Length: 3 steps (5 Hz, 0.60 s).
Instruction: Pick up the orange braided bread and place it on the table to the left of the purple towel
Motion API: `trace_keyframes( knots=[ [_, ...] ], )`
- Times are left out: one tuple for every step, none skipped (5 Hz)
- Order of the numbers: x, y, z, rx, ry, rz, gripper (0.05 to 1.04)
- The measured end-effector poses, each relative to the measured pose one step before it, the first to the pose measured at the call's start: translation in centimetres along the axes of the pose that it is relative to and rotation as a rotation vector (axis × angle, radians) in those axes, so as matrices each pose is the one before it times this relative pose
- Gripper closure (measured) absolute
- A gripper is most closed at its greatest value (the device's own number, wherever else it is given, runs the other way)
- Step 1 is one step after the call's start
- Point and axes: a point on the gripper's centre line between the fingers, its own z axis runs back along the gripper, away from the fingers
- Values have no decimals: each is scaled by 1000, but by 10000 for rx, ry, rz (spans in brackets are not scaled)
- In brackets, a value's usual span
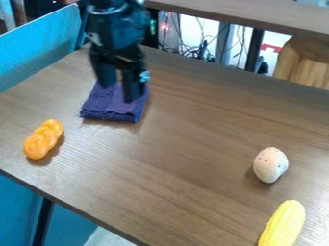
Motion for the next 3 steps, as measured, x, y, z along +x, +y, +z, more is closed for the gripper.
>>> trace_keyframes(
  knots=[
    [2110,-4520,-3174,-887,506,-619,83],
    [2055,-4058,-2055,-217,-196,621,83],
    [1490,-4310,-1789,573,-103,528,83]
  ],
)
